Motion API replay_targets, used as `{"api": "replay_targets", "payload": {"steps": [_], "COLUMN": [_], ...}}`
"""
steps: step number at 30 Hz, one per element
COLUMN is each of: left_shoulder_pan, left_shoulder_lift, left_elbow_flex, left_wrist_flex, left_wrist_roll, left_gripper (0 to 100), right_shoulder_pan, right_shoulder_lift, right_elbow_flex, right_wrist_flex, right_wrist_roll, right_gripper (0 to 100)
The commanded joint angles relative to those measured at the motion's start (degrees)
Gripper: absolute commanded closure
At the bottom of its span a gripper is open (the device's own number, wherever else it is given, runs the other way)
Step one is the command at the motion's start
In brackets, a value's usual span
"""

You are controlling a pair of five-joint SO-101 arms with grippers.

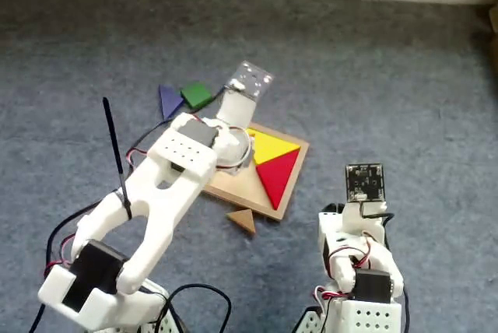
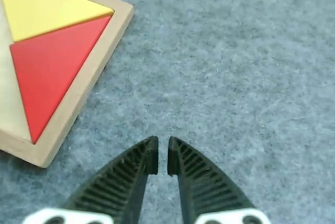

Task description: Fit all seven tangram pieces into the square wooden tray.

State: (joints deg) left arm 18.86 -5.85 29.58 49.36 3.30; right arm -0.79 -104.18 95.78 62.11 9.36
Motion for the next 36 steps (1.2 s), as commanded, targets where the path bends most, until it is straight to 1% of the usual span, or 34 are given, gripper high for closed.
{"api": "replay_targets", "payload": {"steps": [1,4,8,13,23,25,29,36], "left_shoulder_pan": [-2.33,-2.15,-1.80,-1.98,-0.92,-0.75,-0.57,-0.57], "left_shoulder_lift": [0.22,3.12,7.43,11.47,12.44,12.44,12.88,12.62], "left_elbow_flex": [0.13,-0.31,-0.57,-5.32,-6.90,-6.90,-6.81,-6.46], "left_wrist_flex": [-3.52,-3.69,-6.51,-6.51,-5.36,-5.27,-5.27,-5.27], "left_wrist_roll": [1.58,1.58,1.58,1.58,1.58,1.58,1.58,1.58], "left_gripper": [92,92,92,92,91,90,83,82], "right_shoulder_pan": [1.01,1.01,1.01,1.01,1.01,1.01,1.01,1.01], "right_shoulder_lift": [-0.48,-0.48,-0.48,-0.48,-0.48,-0.48,-0.48,-0.48], "right_elbow_flex": [8.13,8.13,8.13,8.13,8.13,8.13,8.13,8.13], "right_wrist_flex": [-1.10,-1.10,-1.10,-1.10,-1.10,-1.10,-1.10,-1.10], "right_wrist_roll": [-0.09,-0.09,-0.09,-0.09,-0.09,-0.09,-0.09,-0.09], "right_gripper": [95.4,95.4,95.4,95.4,95.4,95.4,95.4,95.4]}}
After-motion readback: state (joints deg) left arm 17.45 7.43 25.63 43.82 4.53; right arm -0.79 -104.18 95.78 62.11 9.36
